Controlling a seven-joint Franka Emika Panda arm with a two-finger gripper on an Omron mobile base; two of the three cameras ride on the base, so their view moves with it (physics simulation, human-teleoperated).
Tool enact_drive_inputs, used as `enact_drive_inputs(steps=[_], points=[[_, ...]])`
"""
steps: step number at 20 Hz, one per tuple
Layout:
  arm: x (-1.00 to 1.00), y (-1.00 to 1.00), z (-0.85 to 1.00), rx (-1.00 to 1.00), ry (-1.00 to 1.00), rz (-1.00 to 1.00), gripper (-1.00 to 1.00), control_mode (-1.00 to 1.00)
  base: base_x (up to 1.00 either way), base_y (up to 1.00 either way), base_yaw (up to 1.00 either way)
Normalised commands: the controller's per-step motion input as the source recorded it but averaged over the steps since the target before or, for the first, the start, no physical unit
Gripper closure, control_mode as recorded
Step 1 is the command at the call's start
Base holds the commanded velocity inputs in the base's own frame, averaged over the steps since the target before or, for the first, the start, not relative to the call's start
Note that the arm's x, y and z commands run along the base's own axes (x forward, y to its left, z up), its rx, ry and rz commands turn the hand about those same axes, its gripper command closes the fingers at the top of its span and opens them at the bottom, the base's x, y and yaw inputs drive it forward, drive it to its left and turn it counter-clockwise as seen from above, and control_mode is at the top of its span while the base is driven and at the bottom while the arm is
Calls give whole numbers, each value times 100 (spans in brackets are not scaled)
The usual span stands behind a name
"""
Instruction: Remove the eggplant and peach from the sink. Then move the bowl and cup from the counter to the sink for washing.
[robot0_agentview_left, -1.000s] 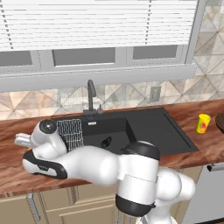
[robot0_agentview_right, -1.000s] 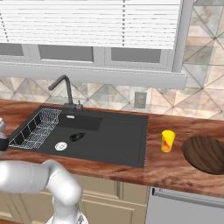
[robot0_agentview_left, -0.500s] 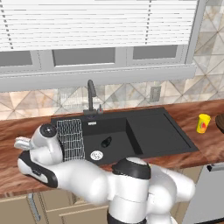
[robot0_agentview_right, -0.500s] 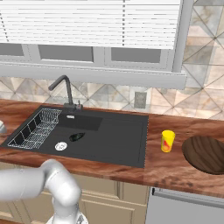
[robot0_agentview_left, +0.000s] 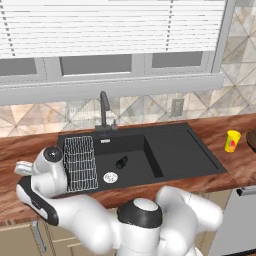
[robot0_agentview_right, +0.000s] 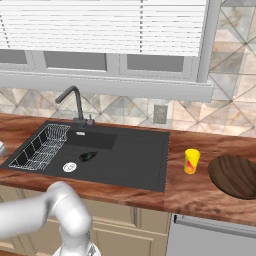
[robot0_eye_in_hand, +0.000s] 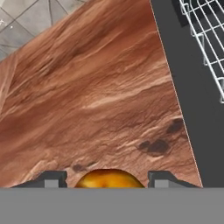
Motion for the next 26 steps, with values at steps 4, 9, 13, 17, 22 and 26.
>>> enact_drive_inputs(steps=[4,9,13,17,22,26], points=[[2,13,-17,0,1,0,100,-100,0,0,0],[2,13,-17,0,2,0,100,-100,0,0,0],[2,10,-18,0,3,0,100,-100,0,0,0],[2,9,-18,0,3,0,100,-100,0,0,0],[4,9,-19,0,3,0,100,-100,0,0,0],[4,9,-20,0,3,0,100,-100,0,0,0]])
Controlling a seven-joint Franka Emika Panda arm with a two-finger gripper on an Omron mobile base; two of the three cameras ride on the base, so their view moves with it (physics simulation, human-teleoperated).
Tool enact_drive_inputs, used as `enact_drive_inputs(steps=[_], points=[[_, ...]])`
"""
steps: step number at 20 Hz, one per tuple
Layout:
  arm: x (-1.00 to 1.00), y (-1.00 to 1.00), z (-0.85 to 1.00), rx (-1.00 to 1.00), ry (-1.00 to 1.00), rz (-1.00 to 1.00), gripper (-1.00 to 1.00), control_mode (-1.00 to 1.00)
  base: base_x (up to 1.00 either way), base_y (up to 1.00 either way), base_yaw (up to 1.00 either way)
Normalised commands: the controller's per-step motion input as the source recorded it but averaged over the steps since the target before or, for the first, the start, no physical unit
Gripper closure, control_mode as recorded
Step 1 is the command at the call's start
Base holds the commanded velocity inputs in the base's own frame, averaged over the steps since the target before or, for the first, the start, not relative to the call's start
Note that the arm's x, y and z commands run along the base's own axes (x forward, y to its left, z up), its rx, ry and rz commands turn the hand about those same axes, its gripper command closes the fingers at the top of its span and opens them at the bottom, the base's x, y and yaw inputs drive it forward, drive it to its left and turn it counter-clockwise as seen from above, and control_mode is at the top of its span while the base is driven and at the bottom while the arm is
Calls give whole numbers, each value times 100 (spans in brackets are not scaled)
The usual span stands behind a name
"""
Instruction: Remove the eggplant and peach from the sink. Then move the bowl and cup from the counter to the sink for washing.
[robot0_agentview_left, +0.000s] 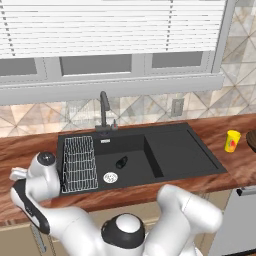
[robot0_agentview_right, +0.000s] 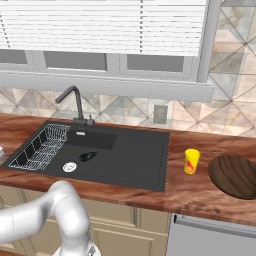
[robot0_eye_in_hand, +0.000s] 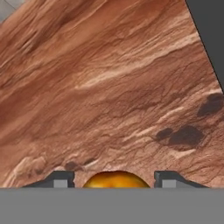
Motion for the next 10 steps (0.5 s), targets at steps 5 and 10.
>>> enact_drive_inputs(steps=[5,10], points=[[6,12,-19,0,3,0,100,-100,0,0,0],[1,9,-19,0,2,0,100,-100,0,0,0]])
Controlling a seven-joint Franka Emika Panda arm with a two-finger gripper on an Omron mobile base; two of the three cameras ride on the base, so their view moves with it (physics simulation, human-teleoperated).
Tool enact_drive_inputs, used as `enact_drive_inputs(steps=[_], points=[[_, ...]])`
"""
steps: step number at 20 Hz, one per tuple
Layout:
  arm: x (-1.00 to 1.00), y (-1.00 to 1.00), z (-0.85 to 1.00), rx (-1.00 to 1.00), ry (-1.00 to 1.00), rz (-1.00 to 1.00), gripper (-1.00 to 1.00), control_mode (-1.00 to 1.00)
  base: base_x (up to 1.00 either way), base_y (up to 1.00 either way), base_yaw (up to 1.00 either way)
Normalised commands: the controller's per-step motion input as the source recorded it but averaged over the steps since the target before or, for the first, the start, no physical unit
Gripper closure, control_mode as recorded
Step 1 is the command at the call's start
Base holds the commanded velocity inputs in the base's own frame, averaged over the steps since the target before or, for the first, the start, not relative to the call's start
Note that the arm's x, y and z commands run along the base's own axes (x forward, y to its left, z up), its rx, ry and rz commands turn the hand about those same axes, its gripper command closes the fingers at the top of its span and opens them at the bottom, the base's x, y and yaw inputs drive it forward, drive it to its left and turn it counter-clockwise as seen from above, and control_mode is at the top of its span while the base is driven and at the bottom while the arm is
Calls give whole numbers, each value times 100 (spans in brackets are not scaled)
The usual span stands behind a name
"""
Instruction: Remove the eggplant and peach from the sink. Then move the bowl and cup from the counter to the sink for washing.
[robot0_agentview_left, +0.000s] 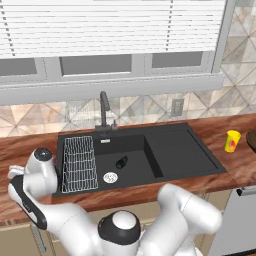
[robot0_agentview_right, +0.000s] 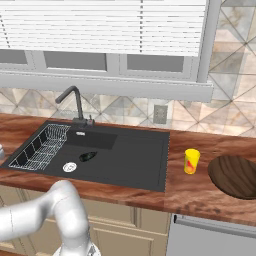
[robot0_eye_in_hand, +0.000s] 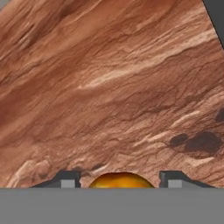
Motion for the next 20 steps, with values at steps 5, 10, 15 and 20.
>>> enact_drive_inputs(steps=[5,10,15,20], points=[[-1,2,-23,0,10,0,-100,-100,0,0,0],[-2,0,-15,0,5,0,-100,-100,0,0,0],[0,0,-2,-5,0,0,-100,-100,0,0,0],[0,0,2,-4,0,0,-100,-100,0,0,0]])
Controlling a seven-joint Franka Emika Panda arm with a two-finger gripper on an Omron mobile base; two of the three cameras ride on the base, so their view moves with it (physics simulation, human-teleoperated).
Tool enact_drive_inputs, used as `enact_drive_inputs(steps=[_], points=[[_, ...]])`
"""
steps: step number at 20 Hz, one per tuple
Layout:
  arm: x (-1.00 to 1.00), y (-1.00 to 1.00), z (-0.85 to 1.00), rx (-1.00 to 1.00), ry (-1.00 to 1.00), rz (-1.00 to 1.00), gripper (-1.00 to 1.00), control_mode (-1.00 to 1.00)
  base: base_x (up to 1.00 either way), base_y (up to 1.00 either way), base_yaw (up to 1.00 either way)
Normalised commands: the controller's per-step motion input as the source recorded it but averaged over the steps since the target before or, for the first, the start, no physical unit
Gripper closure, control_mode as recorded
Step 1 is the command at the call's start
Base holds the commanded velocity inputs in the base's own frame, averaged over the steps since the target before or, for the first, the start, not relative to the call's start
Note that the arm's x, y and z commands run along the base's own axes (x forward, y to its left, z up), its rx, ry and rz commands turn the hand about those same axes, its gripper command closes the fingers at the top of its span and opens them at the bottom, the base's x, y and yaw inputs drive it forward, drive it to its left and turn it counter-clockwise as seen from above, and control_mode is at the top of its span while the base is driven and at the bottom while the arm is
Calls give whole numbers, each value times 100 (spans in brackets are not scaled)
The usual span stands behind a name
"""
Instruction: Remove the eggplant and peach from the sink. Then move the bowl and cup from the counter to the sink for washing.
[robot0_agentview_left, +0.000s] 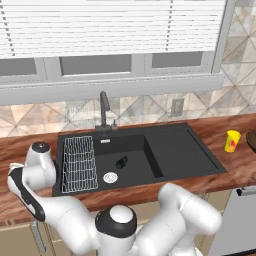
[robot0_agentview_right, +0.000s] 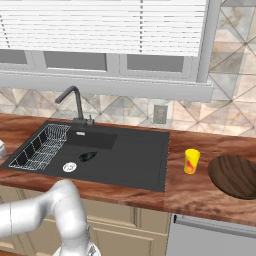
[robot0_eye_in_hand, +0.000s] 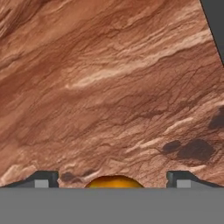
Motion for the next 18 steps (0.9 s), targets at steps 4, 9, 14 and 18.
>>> enact_drive_inputs(steps=[4,9,14,18], points=[[0,-2,9,-2,0,0,-100,-100,0,0,0],[-2,-8,19,0,-5,0,-100,-100,0,0,0],[-15,-17,19,0,-6,0,-100,-100,0,0,0],[-19,-17,23,0,-7,0,-100,-100,0,0,0]])
